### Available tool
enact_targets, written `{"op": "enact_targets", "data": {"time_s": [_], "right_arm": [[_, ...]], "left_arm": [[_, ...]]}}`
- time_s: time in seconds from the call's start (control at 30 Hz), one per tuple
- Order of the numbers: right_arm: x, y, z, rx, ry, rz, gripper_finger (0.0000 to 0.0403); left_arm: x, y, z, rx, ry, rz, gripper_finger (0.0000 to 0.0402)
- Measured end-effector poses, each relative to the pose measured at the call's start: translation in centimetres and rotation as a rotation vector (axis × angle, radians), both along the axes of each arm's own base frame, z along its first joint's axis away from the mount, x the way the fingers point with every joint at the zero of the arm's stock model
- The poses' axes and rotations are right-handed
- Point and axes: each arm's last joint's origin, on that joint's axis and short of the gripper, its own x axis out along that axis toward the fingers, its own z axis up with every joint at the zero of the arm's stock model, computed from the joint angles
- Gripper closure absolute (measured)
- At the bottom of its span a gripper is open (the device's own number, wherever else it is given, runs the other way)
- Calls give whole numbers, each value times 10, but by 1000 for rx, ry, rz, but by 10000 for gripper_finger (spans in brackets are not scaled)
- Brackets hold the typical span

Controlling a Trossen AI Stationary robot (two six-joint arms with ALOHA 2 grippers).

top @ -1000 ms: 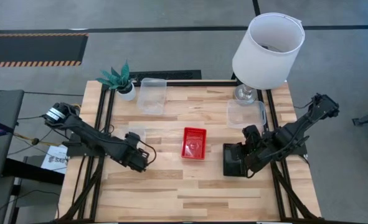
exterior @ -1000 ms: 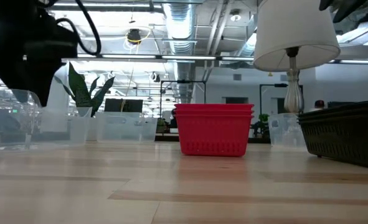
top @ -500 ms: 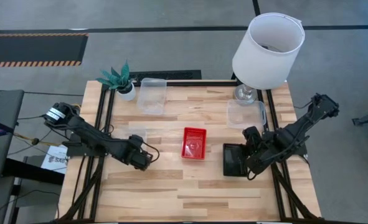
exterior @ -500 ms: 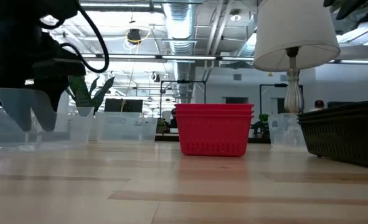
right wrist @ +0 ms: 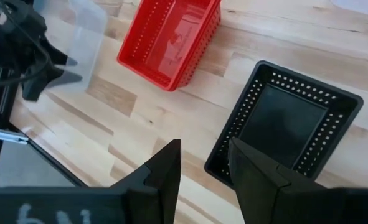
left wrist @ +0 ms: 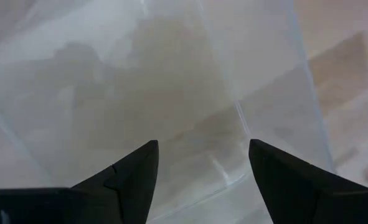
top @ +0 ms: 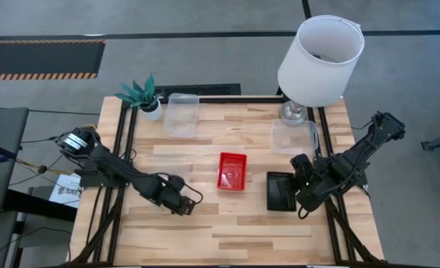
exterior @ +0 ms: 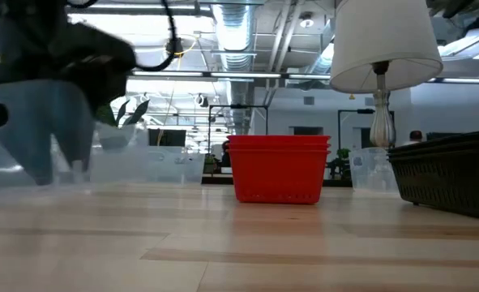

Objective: Stack baskets by color
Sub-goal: Move the bottom transparent bin to the center of the table

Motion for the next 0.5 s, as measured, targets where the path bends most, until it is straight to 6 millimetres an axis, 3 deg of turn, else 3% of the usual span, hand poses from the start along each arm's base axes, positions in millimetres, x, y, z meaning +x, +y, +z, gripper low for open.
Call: {"op": "enact_targets", "data": {"time_s": [0.2,0.5], "right_arm": [[4,-1,1,7,-31,-16,251],[11,-5,3,9,-69,-30,253]], "left_arm": [[24,-5,21,30,-88,-22,164],[29,-5,50,59,-123,-15,164]]}}
